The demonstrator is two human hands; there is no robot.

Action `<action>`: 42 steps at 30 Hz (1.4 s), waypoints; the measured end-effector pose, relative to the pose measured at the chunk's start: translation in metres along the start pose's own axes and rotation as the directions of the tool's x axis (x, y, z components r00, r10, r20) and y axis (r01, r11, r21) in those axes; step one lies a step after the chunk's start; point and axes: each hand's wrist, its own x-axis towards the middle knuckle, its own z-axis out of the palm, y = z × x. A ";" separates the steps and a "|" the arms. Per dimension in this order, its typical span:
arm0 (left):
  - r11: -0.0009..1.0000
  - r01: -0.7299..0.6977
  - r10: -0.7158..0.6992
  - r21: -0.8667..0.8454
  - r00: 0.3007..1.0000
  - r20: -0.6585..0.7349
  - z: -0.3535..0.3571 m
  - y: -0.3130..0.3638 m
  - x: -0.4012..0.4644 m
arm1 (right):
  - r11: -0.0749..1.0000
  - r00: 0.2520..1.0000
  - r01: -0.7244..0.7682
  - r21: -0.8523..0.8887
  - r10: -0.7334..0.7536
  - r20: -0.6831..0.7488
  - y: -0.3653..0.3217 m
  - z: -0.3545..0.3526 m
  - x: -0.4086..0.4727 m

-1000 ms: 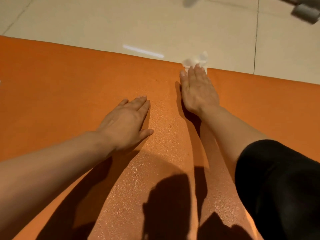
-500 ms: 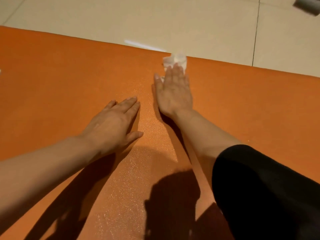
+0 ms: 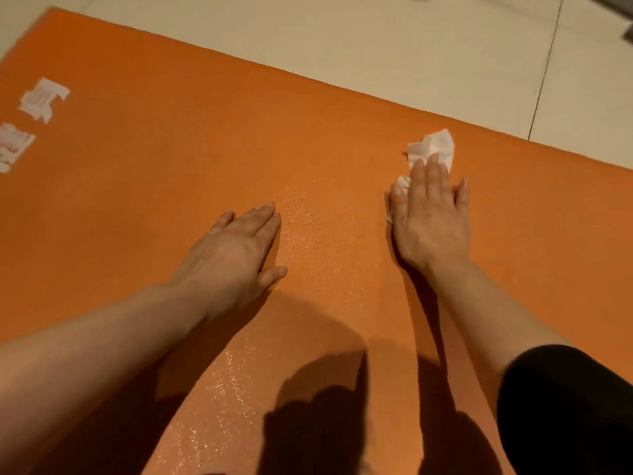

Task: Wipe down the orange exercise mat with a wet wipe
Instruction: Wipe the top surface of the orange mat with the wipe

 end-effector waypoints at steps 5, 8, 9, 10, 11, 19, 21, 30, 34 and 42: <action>0.999 0.020 -0.021 0.025 0.999 0.038 0.002 -0.001 -0.025 | 0.994 0.999 0.012 0.106 -0.017 0.043 -0.053 0.002 0.001; 0.999 0.033 -0.034 0.028 0.999 0.042 0.003 -0.004 -0.034 | 0.957 0.957 0.262 0.127 -0.274 0.092 -0.101 0.004 -0.008; 0.999 0.035 -0.037 0.031 0.998 0.042 0.003 -0.004 -0.038 | 0.932 0.930 0.334 0.141 -0.350 0.108 -0.114 0.005 -0.015; 0.999 0.038 -0.039 0.030 0.998 0.040 0.004 -0.004 -0.040 | 0.908 0.905 0.390 0.154 -0.409 0.120 -0.123 0.007 -0.024; 0.999 0.042 -0.043 0.025 0.998 0.035 0.006 -0.003 -0.043 | 0.888 0.884 0.432 0.159 -0.452 0.124 -0.126 0.008 -0.031; 0.998 0.068 -0.066 -0.012 0.994 0.088 0.013 -0.002 -0.076 | 0.991 0.987 0.130 0.033 -0.133 0.089 -0.031 0.009 -0.062; 0.997 0.073 -0.071 -0.022 0.994 0.086 0.015 -0.004 -0.084 | 1.000 0.997 0.010 0.013 -0.011 0.080 -0.018 0.007 -0.069; 0.993 0.112 -0.108 -0.046 0.991 0.075 0.019 -0.009 -0.108 | 0.933 0.916 0.322 0.161 -0.350 0.198 -0.141 0.016 -0.101; 0.991 0.122 -0.119 -0.058 0.991 0.053 0.022 -0.006 -0.120 | 0.859 0.828 0.459 0.228 -0.506 0.241 -0.150 0.013 -0.118; 0.990 0.137 -0.134 -0.041 0.988 0.080 0.023 -0.001 -0.141 | 0.992 0.965 0.122 0.037 -0.127 0.230 -0.037 0.006 -0.125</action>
